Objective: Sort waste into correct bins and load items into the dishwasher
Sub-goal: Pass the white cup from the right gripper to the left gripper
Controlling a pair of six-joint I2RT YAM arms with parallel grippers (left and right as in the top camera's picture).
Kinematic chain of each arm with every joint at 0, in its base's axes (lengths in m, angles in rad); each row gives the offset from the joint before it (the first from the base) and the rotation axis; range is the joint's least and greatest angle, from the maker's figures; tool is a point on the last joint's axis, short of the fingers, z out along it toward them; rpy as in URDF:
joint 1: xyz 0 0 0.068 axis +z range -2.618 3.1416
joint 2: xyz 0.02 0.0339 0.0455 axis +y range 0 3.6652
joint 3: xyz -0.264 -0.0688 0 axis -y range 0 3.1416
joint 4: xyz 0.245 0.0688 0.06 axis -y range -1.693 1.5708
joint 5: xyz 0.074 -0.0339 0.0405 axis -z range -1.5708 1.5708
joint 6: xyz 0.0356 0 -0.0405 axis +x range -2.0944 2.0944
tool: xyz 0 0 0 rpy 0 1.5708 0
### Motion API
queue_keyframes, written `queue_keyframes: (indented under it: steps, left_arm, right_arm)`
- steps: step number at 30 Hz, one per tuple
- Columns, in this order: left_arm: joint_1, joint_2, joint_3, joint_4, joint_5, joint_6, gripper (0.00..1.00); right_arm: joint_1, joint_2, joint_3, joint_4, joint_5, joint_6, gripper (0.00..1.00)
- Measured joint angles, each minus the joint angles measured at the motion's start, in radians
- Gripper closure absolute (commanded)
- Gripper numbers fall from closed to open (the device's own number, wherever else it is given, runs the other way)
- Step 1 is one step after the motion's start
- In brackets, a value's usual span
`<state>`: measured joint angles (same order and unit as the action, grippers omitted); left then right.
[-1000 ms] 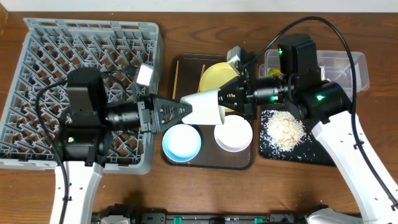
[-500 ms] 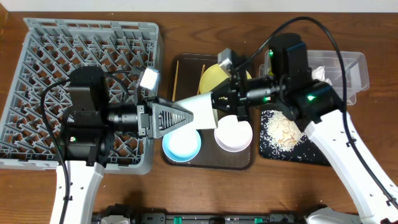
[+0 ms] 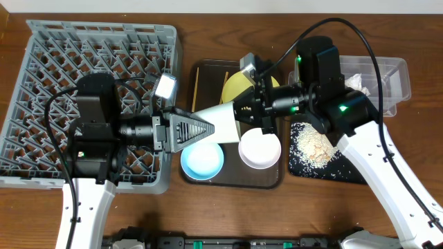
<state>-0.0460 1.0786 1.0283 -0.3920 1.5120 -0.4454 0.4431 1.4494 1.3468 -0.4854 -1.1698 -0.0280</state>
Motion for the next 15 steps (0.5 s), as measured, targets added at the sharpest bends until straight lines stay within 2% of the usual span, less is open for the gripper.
queue_keyframes:
  steps: [5,8,10,13,15]
  left_arm:
    - [0.0,0.0,0.0,0.0,-0.003,0.0,0.26]
    - [0.0,0.001,0.0,0.0,-0.003,-0.001,0.34]
    - [0.0,0.001,0.0,0.001,-0.003,0.003,0.38]
    - [-0.001,0.001,0.0,0.0,-0.005,0.0,0.39]
    - [-0.002,0.0,0.0,0.0,-0.007,0.0,0.39]
  right_arm:
    - [0.0,0.0,0.0,0.001,0.007,0.018,0.99]
    - [0.0,0.0,0.0,0.002,0.006,0.021,0.99]
    - [0.0,0.0,0.0,0.001,0.002,0.026,0.93]
    - [0.0,0.0,0.0,0.003,0.022,0.03,0.74]
    - [0.0,0.001,0.0,0.005,0.044,0.029,0.73]
